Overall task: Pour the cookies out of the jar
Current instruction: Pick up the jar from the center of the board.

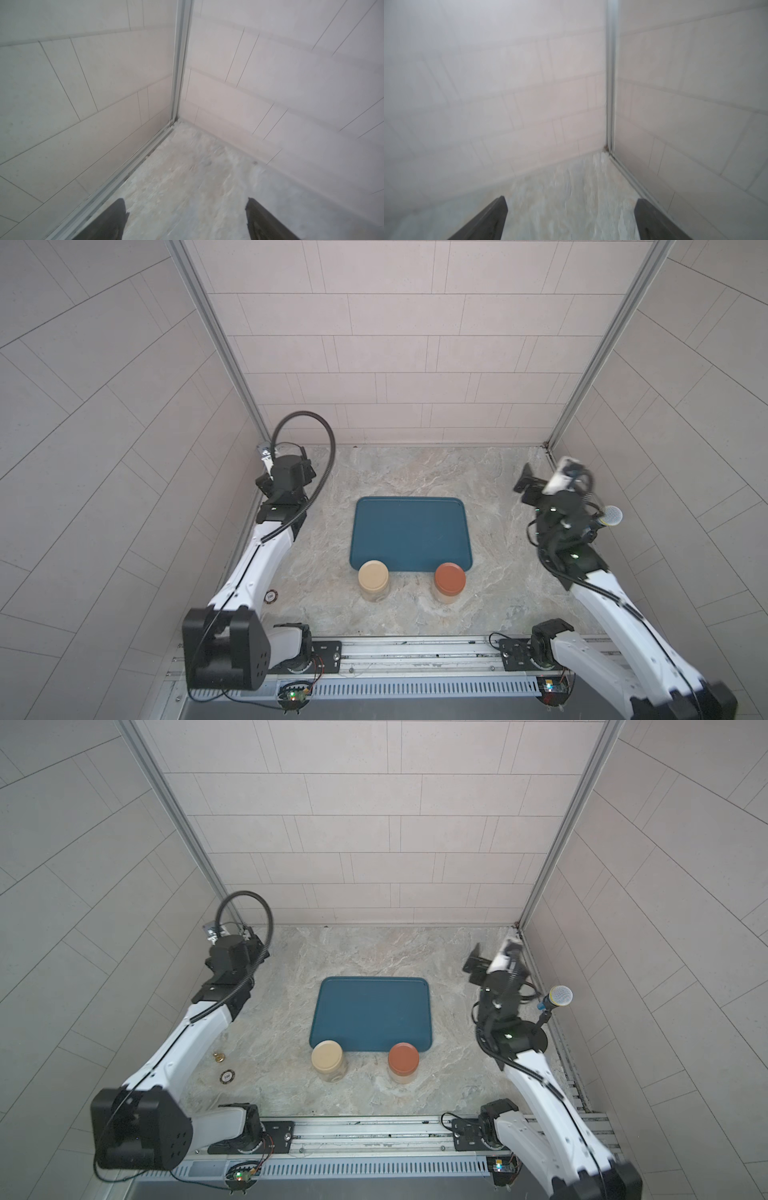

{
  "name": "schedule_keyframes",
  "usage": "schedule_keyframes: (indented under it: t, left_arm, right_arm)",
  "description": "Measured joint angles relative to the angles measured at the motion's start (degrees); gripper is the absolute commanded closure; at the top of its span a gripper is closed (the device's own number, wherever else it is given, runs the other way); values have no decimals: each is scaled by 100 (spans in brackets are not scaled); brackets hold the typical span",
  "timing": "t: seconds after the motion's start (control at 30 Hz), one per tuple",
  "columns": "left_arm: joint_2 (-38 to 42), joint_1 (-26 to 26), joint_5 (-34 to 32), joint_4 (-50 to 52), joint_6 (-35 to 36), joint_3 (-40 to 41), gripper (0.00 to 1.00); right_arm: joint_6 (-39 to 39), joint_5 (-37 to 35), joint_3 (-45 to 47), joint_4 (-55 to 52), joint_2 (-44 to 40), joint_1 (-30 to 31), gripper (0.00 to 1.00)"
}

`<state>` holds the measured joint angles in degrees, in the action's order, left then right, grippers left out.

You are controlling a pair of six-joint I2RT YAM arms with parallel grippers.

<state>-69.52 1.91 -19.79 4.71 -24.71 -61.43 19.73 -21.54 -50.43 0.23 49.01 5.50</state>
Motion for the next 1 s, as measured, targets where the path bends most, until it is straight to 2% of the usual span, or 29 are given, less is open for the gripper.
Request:
schedule_keyframes:
  t: [0.03,0.1,0.17,0.23,0.33,0.4,0.43,0.47,0.57,0.77,0.93,1.0]
  left_arm:
    - [122,72,245,332,-243,-203,14]
    - [264,535,542,994,-542,-372,16]
    - [282,1488,706,1663,-649,-374,17]
    - [181,2551,822,2173,-638,-258,18]
    - [271,3845,1005,2855,-557,11,18]
    - [485,4288,1047,3191,-498,149,18]
    - [638,4444,1043,3322,-479,214,18]
    - [774,4544,1051,3427,-461,267,18]
    - [1075,4653,1088,3591,-461,431,18]
    - [1547,4656,1080,3635,-544,970,13]
    - [1862,4653,1049,3615,-601,981,12]
    - [1893,4653,1047,3615,-658,981,5]
  right_arm:
    - [232,48,-774,-820,199,-271,0]
    - [673,-63,-2120,-2277,896,-111,0]
    - [957,-219,-3023,-3521,1467,304,0]
    - [1086,-31,-3005,-4190,1633,455,0]
    - [1115,608,-2833,-5300,1552,153,0]
    - [1191,494,-3117,-6076,1665,605,0]
    - [1257,361,-3270,-6371,1742,1163,0]
    - [1366,256,-3362,-6583,1805,1777,0]
    - [1775,208,-3136,-7027,1810,3099,0]
    - [2677,76,-2544,-7600,1816,5058,0]
    - [2933,282,-2406,-7272,2197,5606,0]
    - [2964,378,-2382,-7036,2398,5652,0]
